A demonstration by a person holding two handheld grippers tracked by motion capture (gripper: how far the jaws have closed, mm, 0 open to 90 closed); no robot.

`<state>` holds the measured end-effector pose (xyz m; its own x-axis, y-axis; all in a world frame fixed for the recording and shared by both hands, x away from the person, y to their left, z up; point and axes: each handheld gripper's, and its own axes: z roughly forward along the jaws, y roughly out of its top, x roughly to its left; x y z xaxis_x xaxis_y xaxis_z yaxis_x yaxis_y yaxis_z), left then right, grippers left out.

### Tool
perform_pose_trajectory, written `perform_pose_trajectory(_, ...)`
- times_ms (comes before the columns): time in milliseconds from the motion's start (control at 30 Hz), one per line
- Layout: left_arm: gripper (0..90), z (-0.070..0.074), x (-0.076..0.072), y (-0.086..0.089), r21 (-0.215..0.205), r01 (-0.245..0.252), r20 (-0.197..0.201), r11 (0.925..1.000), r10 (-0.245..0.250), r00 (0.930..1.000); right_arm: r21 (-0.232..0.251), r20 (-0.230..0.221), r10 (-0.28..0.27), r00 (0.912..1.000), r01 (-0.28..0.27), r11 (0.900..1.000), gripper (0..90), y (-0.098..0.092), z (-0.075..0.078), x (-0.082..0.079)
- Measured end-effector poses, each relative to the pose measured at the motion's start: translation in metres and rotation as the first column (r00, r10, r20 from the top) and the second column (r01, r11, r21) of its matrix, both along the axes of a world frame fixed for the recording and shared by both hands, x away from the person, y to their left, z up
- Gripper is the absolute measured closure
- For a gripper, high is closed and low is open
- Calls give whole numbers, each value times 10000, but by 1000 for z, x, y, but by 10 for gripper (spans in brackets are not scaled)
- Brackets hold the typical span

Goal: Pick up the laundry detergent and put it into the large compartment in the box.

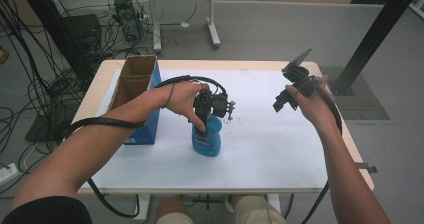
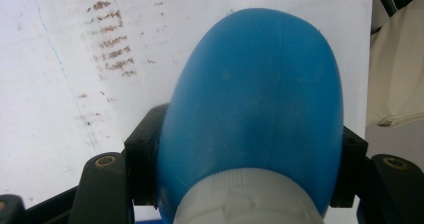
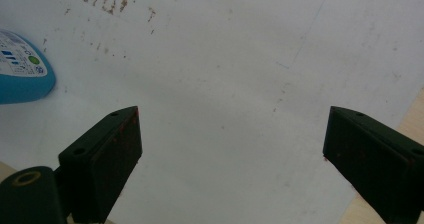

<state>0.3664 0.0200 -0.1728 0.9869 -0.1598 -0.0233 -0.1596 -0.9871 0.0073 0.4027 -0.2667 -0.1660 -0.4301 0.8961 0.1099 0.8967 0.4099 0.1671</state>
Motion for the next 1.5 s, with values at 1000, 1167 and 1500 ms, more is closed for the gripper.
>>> perform_pose_trajectory(1000, 362, 1, 4, 0, 112, -395, -170, 9992, 397, 9991, 94, 11, 122, 9999, -122, 9999, 87, 2, -2, -1)
perform_pose_trajectory(1167, 363, 1, 4, -1, 202, -480, -188, 9986, 484, 9987, 140, 11, 139, 9999, -139, 9998, 87, 2, -3, -1)
perform_pose_trajectory(1500, 365, 8, 2, -3, 342, -683, -156, 9971, 689, 9975, 227, 31, 176, 9998, -176, 9996, 88, -1, -5, -2)
